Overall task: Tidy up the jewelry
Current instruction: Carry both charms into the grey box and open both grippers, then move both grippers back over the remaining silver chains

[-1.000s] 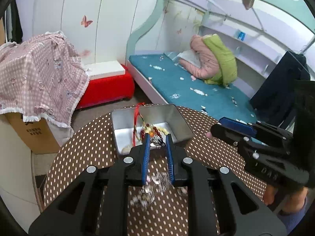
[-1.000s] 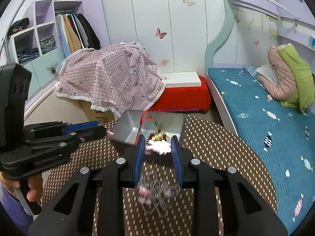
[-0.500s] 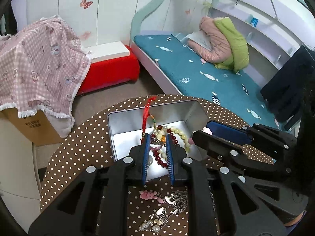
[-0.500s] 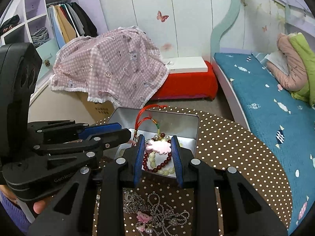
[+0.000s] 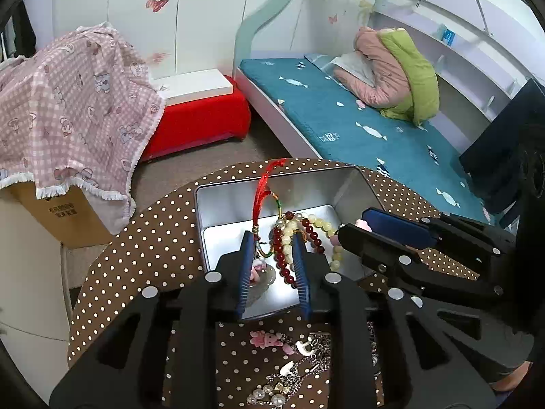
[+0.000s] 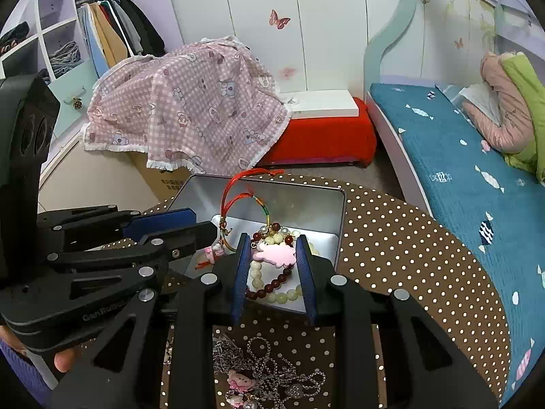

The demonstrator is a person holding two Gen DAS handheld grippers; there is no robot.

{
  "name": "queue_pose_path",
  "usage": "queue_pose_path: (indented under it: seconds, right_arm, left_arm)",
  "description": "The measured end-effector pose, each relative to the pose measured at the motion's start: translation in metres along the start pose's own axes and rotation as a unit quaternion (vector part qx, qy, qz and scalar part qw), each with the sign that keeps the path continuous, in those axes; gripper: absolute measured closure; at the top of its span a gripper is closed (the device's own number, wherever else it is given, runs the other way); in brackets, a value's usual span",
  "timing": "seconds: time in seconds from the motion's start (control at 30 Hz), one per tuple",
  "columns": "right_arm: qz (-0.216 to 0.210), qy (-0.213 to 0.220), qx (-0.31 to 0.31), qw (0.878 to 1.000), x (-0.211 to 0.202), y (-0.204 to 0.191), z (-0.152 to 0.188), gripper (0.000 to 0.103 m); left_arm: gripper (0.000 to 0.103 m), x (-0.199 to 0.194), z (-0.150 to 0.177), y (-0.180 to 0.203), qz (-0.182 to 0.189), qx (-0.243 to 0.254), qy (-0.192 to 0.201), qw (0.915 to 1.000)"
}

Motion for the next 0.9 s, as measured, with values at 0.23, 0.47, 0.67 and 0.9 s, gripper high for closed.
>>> queue_pose_path:
  seconds: [0.23,0.47,0.67,0.9]
  right_arm:
    - [0.000,0.003,0.005,1.000,-0.002,0.000,-0.001,0.076]
    - [-0.004,0.019,0.003,1.000,-0.020,-0.002,-0.004,0.076]
    - [-0.007,0.041,-0.008,0.999,-0.051,-0.010,0.000,0.071]
    - [-0.003,0.054,-0.020,0.998,-0.082,-0.014,0.030,0.059]
  left_arm:
    - [0.072,-0.005,0.000,-0.005,-0.005,-0.005,0.005,1.0000]
    - [0.060,-0.026,-0.001,-0.001,-0.003,-0.007,0.024,0.9997]
    - [0.027,-0.067,0.008,0.001,-0.019,0.004,0.074,0.9970]
    - [0.025,-0.095,0.050,-0.004,-0.055,0.019,0.094,0.9939]
Point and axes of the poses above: each gripper's, at about its wrist camera, not at the fingertips, and x roughly the way its jaws point, y to its right, z to its underside, the point moved 4 cm from there along x, roughly the way its jaws point, and after that the axes turned 3 degrees about y, right-handed, at the moved point
